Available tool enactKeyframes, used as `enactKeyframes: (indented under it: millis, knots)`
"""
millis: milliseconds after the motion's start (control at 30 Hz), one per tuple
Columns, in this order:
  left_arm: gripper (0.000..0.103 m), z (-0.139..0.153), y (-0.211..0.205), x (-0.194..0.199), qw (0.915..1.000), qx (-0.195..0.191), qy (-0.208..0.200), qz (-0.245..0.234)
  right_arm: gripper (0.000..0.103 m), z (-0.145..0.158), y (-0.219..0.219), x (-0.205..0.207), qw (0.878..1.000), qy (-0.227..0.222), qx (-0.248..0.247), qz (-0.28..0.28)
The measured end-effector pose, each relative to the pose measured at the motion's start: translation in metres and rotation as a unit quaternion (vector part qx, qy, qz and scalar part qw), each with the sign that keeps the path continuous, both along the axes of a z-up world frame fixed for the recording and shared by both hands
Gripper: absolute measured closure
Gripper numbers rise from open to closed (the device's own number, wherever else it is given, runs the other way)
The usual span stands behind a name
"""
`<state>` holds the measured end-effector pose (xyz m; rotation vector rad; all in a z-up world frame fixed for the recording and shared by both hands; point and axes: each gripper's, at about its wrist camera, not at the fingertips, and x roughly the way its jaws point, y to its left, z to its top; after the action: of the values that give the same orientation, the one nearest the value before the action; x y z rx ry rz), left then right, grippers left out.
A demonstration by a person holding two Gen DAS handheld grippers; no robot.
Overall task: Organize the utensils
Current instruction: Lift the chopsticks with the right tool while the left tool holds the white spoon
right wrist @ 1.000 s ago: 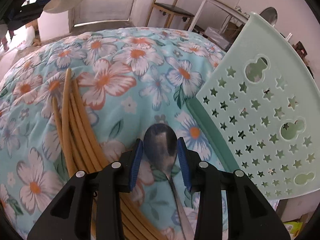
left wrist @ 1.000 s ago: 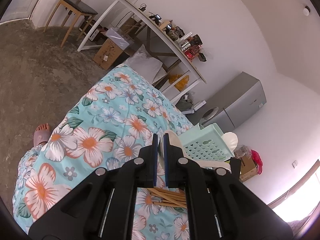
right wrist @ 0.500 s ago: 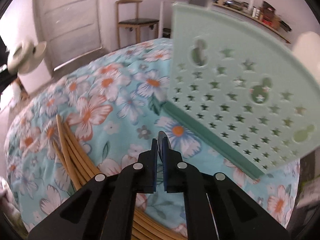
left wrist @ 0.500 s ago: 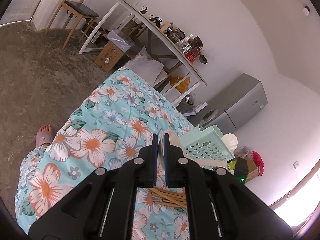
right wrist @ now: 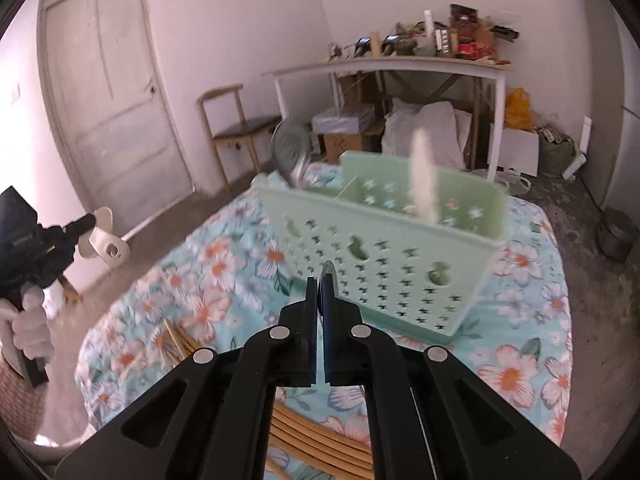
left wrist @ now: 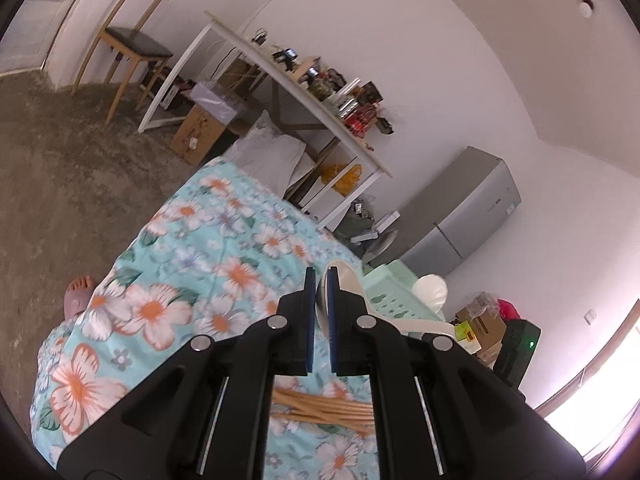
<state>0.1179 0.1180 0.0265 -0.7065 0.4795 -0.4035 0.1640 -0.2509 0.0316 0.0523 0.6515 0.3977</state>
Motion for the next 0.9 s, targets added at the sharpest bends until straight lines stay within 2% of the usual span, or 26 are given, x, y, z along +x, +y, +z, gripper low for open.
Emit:
enactKeyframes:
  millis: [200, 433, 533, 700, 900]
  knots:
    - [0.098, 0.031, -0.021, 0.01, 0.999, 0.026, -0.034, -0.008, 0.101, 0.013, -0.027, -0.011, 0.999, -0.021, 0.028, -0.015]
    - [0.099, 0.069, -0.052, 0.026, 0.9946, 0.077, -0.07, -0.005, 0.101, 0.031, -0.055, -0.023, 0.996, -0.054, 0.059, -0.028]
    - [0.099, 0.085, -0.072, 0.035, 0.9885, 0.128, -0.079, 0.008, 0.101, 0.04, -0.065, -0.028, 0.995, -0.068, 0.069, -0.033]
    - [0.099, 0.108, -0.101, 0.045, 0.9686, 0.226, -0.094, 0.042, 0.101, 0.061, -0.083, -0.035, 0.991, -0.102, 0.084, -0.039]
    - [0.099, 0.119, -0.133, 0.062, 0.932, 0.339, -0.104, 0.074, 0.101, 0.074, -0.09, -0.037, 0.988, -0.125, 0.087, -0.031]
